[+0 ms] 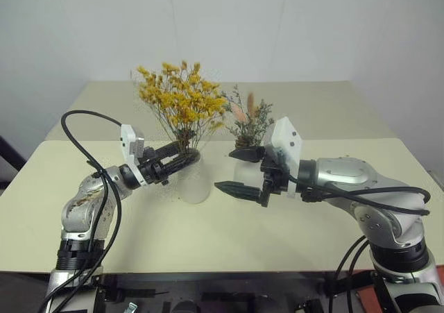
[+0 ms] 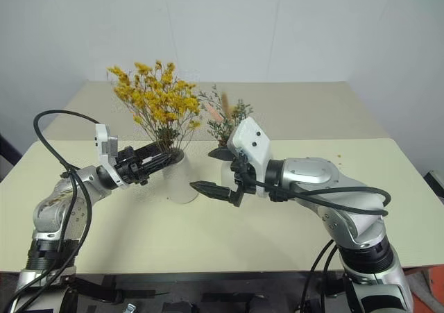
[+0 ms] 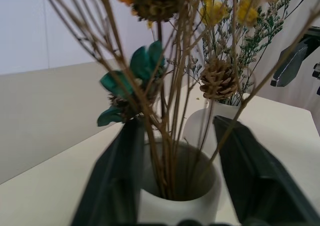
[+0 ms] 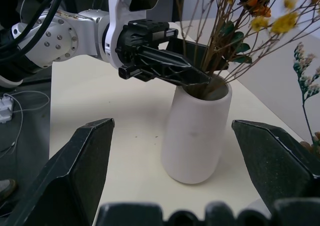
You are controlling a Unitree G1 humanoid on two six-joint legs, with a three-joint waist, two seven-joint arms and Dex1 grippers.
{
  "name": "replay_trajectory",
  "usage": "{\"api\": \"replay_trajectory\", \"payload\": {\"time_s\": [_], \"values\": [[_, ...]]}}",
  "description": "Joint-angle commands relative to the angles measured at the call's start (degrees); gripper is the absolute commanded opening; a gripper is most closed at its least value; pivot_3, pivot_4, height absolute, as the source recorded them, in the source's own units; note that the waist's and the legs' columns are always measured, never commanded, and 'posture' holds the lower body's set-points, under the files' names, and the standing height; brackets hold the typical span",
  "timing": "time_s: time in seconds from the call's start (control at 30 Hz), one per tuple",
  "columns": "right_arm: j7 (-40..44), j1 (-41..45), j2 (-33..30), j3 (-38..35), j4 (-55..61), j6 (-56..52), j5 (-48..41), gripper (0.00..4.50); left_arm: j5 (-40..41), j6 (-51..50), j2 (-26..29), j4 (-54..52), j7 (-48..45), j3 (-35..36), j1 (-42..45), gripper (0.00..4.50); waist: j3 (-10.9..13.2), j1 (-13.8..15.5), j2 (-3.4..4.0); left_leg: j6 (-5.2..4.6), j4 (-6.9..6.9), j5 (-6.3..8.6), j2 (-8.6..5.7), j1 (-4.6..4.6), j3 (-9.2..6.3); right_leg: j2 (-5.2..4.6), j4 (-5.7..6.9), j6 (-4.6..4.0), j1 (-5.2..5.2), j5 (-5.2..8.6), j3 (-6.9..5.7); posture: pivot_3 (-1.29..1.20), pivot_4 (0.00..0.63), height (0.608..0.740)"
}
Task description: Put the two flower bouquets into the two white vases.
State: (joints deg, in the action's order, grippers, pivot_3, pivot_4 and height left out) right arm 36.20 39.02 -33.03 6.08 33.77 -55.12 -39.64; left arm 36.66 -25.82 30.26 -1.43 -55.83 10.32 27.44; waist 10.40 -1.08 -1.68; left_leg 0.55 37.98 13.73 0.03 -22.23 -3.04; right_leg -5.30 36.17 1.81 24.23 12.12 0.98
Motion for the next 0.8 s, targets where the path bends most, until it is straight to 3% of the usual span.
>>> {"api": "replay_trajectory", "payload": {"time_s": [0.03,0.13,0.4,0.8], "values": [[-0.08,0.45,0.30,-1.23,1.18,1.15,-0.55,4.50,1.80,-0.43,2.41,-3.02,-1.99,1.54,-0.70,3.68,0.00,-0.06,0.00,0.00,0.00,0.00,0.00,0.00,0.00,0.00,0.00,0.00,0.00,0.00,0.00,0.00,0.150,0.740],[-0.17,0.33,0.41,-1.25,1.28,1.19,-0.49,4.50,3.07,-2.15,4.71,-4.59,-2.32,2.34,-1.63,4.44,0.00,-0.10,0.00,0.00,0.00,0.00,0.02,0.00,0.00,0.02,-0.01,0.00,0.01,0.00,0.00,0.00,0.150,0.740],[-0.90,-0.61,0.31,-1.97,2.10,0.85,-0.67,4.50,9.79,-11.78,15.53,-12.03,-4.16,7.83,-7.79,4.44,0.01,-0.38,0.01,-0.01,-0.02,0.00,0.06,0.00,0.00,0.04,-0.02,0.01,0.03,0.01,0.00,0.00,0.150,0.740],[0.72,-3.47,-4.65,-5.64,3.38,0.20,-1.63,4.50,16.67,-15.28,28.55,-17.76,-15.42,16.56,-15.51,4.44,0.02,-0.04,0.02,0.00,-0.05,0.01,0.10,-0.01,0.03,0.04,-0.08,0.00,0.03,0.04,-0.03,0.00,0.150,0.740]]}}
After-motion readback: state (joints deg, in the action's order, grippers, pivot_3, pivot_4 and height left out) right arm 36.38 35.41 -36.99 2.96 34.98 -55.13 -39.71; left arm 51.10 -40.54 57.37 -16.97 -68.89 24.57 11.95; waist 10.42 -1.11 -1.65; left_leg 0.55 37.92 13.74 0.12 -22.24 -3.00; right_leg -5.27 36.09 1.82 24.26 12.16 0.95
